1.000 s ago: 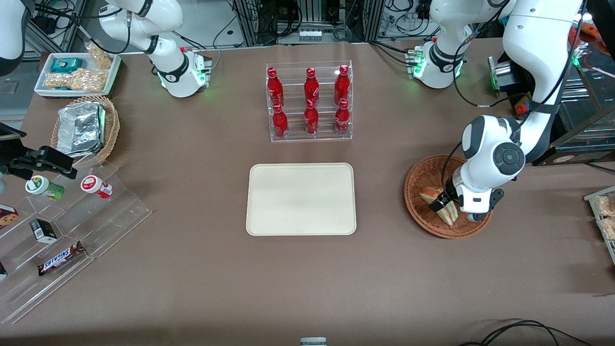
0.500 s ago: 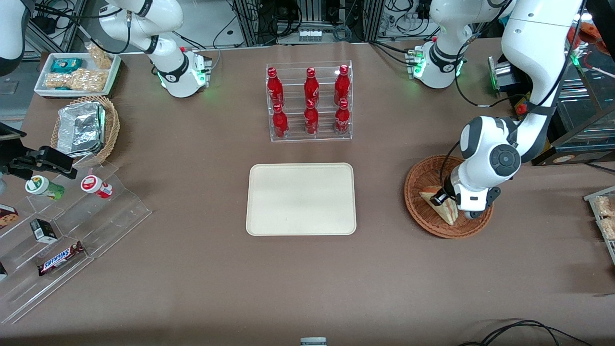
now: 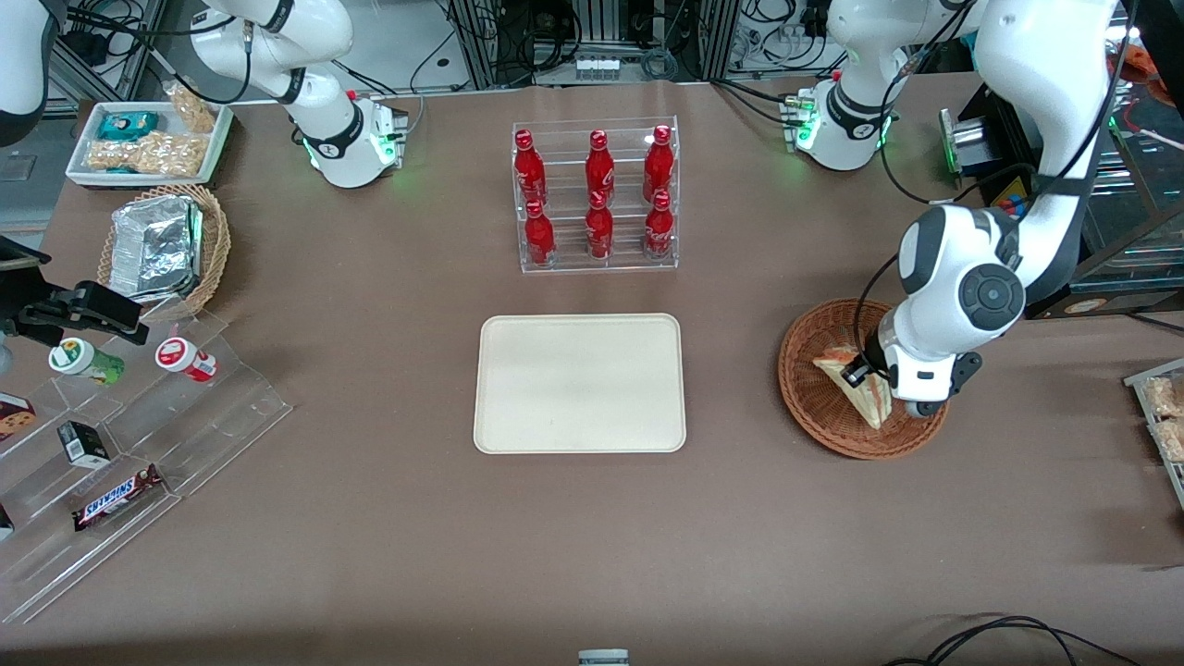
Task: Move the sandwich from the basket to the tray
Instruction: 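Lift the sandwich out of the basket and carry it over the cream tray, then lower the sandwich onto the tray and open the left gripper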
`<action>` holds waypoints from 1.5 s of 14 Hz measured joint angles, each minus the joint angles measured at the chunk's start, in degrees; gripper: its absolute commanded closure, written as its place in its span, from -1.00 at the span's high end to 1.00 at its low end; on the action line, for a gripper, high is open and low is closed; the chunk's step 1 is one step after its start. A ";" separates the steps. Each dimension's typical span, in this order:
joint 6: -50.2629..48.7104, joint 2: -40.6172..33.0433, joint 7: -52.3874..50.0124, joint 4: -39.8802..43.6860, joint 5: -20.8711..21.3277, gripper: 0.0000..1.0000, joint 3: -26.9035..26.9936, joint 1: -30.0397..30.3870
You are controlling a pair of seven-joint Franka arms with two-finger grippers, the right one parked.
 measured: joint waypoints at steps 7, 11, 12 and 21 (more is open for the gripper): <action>-2.79 7.46 -0.86 13.12 1.65 -0.85 -0.90 -18.16; -2.76 20.83 -0.90 25.37 5.71 -0.81 -0.79 -26.77; -2.73 23.61 -0.93 28.06 7.00 -0.81 -0.78 -28.37; -3.11 36.46 -1.04 44.26 10.73 -0.27 0.05 -38.99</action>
